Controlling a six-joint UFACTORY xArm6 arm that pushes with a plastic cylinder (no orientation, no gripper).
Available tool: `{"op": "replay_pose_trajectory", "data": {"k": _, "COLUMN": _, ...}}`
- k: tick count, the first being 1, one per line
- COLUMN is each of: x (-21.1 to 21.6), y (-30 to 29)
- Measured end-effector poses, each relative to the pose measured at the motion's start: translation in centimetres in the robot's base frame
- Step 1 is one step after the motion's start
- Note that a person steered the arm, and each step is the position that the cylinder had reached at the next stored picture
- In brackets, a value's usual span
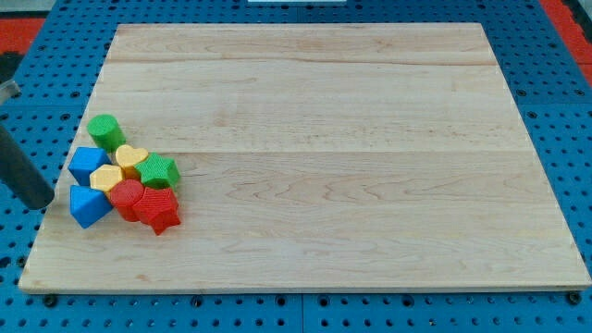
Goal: Nudge the group of blocks a bit up
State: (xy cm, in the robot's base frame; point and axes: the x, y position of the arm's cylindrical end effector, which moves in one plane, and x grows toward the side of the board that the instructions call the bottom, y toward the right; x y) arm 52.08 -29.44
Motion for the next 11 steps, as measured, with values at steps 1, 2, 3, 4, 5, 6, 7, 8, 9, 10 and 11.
{"op": "replay_pose_trajectory", "data": {"k": 1, "x": 1.1, "y": 0.7}}
{"op": "replay_pose_trajectory", "data": {"k": 2, "x": 3.2, "y": 0.8}}
{"op": "replay_pose_trajectory", "data": {"k": 3, "x": 5.2, "y": 0.9}}
{"op": "replay_pose_trajectory", "data": {"k": 4, "x": 6.5, "y": 3.9}}
{"op": "replay_pose_trajectory", "data": {"k": 5, "x": 6.7, "y": 10.7}}
{"op": "replay_pose_trajectory", "data": {"k": 6, "x": 6.7, "y": 15.8}}
{"op": "replay_pose_trajectory", "data": {"k": 7, "x": 6.0, "y": 15.8}}
{"op": "replay_pose_trajectory", "data": {"k": 8, "x": 4.4, "y": 15.9}}
{"op": "replay_pose_trajectory", "data": {"k": 9, "x": 3.3, "y": 15.3}}
{"op": "replay_pose_trajectory", "data": {"k": 10, "x": 3.3, "y": 13.7}}
{"op": "replay_pose_trajectory", "data": {"k": 11, "x": 3.2, "y": 13.7}}
